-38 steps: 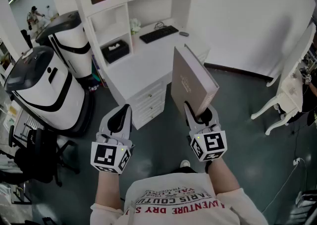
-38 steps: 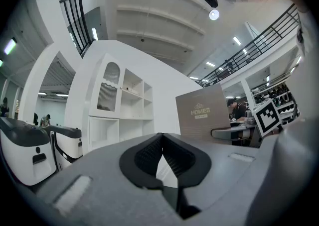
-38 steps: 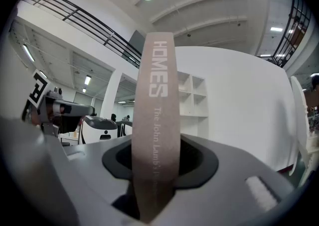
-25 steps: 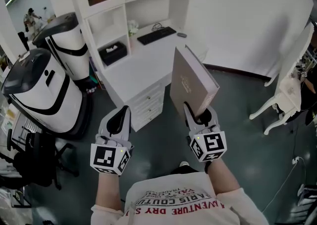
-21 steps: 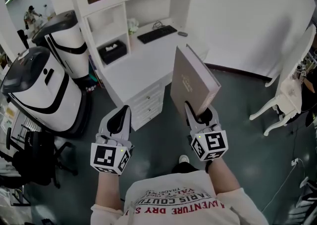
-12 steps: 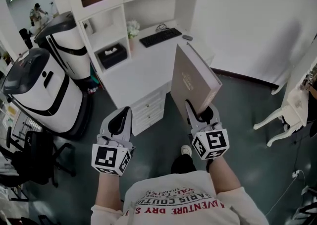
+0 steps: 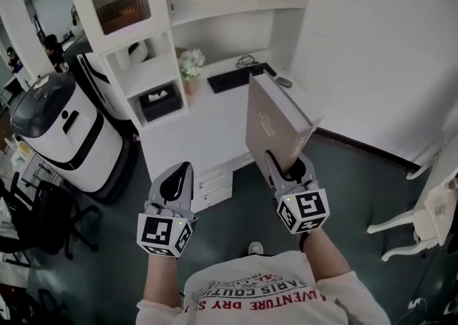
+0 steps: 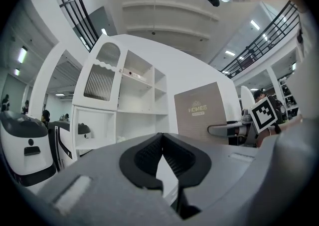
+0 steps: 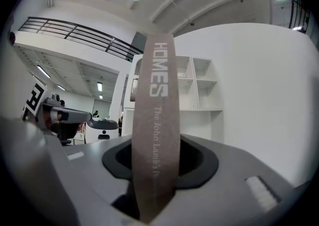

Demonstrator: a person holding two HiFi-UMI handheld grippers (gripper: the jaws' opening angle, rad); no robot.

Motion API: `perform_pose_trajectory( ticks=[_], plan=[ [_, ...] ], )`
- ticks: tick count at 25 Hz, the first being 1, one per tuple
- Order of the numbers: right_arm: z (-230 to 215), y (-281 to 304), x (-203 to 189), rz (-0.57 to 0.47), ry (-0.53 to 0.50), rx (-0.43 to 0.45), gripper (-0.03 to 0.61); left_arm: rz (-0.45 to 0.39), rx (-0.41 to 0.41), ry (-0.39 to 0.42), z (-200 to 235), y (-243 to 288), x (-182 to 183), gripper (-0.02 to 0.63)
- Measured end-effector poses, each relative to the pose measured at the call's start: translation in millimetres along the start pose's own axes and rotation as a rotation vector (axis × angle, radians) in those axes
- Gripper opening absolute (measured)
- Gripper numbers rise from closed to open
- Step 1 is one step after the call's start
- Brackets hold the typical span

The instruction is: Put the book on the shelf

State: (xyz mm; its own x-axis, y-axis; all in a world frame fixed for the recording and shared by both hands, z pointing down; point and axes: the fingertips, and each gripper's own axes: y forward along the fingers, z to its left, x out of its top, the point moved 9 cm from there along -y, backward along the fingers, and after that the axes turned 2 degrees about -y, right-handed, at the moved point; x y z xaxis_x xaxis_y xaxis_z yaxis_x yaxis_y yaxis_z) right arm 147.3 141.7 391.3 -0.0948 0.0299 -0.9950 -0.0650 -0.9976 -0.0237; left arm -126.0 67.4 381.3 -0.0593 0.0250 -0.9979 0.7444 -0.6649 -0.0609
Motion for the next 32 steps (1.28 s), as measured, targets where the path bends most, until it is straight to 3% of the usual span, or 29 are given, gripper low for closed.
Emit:
perform_pose_trajectory(
  ticks=[6,11,23,32],
  plan=[
    [-70.9,57.1,-4.0,0.006,-0.008,0.097,0.169,0.006,0.085,-0.006,-19.0,68.3,-2.7,0.005],
    [-96.8,105.2,0.1,-0.019,-0.016,0.162,0.169,0.016,0.145,0.013,-11.3,102.3,-1.9,0.005],
    [-102.0,238.4,57.4,-0.112,-0.072,0.255,0.169,-0.049,0.204,0.061,55.4,170.7,29.0,0.005],
    [-104.3,331.2,119.4,-0.145,-0.113,0.239,0.169,-0.055,0.187,0.112,99.6,214.9,47.9,0.005]
  ],
)
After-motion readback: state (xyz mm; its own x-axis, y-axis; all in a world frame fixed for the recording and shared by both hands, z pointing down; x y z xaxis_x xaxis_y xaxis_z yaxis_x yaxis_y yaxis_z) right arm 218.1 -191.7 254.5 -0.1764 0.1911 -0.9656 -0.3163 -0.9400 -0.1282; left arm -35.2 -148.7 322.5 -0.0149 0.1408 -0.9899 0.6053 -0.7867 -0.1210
